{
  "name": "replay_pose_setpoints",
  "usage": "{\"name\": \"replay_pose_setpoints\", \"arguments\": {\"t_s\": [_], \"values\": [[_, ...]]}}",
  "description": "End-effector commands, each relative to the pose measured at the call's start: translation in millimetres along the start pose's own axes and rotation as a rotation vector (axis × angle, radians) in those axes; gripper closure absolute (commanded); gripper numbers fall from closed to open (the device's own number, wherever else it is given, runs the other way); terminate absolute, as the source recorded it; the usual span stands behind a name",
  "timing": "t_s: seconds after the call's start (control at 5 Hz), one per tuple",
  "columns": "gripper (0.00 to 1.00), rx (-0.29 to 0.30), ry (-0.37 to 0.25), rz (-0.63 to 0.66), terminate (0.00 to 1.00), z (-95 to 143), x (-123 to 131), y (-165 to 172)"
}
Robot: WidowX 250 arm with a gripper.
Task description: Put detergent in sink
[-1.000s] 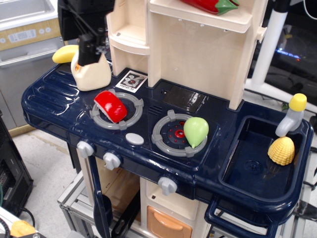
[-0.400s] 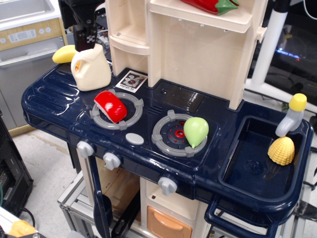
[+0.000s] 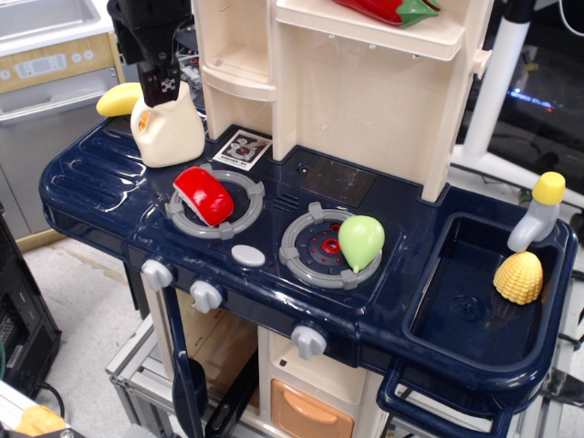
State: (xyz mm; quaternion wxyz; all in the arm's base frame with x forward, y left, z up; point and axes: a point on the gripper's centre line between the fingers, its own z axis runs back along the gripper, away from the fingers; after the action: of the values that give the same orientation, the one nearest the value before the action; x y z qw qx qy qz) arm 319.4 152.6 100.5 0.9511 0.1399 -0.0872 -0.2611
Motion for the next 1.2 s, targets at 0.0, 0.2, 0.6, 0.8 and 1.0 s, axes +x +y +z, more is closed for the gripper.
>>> {"name": "replay_pose_setpoints", "arguments": {"t_s": [0.0, 0.2, 0.6, 0.8, 1.0], "values": [[0.00, 0.005, -0.088, 0.017, 0.00, -8.1, 12.8, -2.7], [0.00, -0.027, -0.123, 0.019, 0.00, -20.3, 12.0, -2.6], [1.00, -0.055, -0.098, 0.052, 0.00, -11.6, 13.7, -12.1], [1.00, -0.099, -0.015, 0.150, 0.00, 34.6, 22.4, -36.0], [1.00, -0.120, 0.049, 0.288, 0.00, 79.3, 29.6, -71.6]]}}
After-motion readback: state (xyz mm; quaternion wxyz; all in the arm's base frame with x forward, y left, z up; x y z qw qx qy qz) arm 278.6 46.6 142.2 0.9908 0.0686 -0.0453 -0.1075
